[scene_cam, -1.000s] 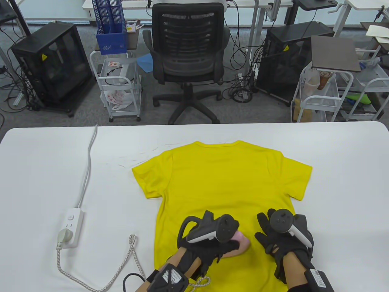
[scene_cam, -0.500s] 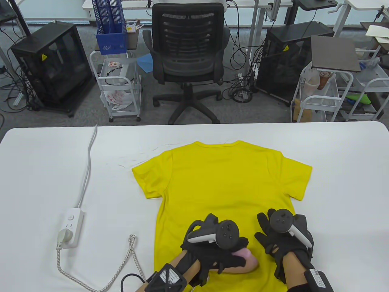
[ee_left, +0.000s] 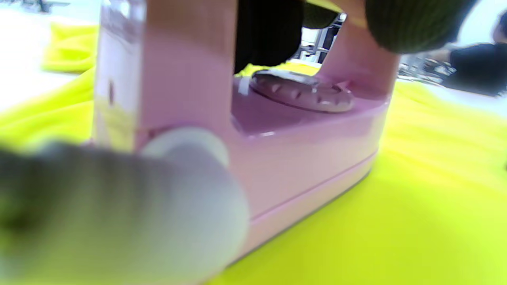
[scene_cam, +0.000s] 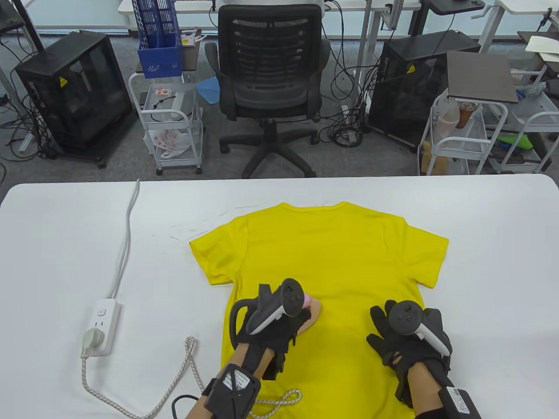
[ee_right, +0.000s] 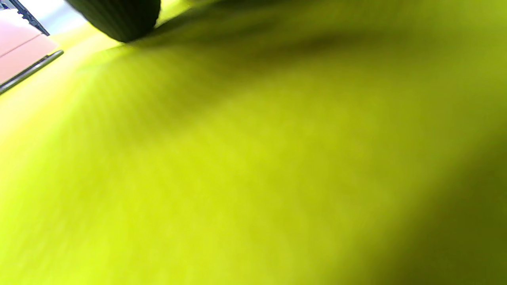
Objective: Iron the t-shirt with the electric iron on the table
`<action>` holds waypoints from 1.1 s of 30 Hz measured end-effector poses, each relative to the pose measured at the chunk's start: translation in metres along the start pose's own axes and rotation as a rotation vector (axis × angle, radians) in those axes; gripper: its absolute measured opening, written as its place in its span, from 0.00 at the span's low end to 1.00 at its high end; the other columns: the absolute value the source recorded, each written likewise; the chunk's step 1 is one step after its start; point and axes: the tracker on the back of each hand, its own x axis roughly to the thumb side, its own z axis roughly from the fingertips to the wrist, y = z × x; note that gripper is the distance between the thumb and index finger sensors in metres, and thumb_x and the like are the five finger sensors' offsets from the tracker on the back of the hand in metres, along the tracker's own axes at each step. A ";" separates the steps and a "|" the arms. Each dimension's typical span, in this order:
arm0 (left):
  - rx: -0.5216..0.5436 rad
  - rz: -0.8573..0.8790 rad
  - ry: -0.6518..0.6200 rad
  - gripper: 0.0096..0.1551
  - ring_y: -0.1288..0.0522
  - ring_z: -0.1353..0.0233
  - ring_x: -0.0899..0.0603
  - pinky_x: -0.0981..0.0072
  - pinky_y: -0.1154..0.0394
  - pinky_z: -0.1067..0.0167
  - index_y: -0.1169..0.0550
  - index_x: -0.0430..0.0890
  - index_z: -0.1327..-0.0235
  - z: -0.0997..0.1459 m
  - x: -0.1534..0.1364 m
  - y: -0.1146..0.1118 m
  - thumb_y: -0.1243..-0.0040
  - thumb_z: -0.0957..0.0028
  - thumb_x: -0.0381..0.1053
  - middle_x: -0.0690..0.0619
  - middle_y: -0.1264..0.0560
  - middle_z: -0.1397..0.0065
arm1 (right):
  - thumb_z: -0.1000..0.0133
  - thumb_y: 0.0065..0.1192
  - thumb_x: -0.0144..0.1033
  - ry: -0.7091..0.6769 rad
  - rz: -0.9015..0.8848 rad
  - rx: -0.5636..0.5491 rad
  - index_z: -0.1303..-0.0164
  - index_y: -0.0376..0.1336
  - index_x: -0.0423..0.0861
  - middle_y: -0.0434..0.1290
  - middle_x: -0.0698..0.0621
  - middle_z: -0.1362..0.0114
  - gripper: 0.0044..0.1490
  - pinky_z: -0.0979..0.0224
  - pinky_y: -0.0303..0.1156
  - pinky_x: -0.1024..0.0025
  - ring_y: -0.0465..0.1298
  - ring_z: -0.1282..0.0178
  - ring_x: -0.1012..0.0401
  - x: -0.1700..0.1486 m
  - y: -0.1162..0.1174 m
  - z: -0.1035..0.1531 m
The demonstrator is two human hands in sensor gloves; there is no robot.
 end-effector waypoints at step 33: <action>-0.142 0.114 -0.214 0.43 0.17 0.51 0.45 0.46 0.26 0.38 0.34 0.56 0.26 0.001 -0.002 0.002 0.38 0.55 0.69 0.54 0.21 0.41 | 0.46 0.55 0.57 0.008 -0.008 0.000 0.24 0.39 0.63 0.31 0.51 0.17 0.45 0.26 0.29 0.39 0.28 0.20 0.49 0.000 0.001 0.001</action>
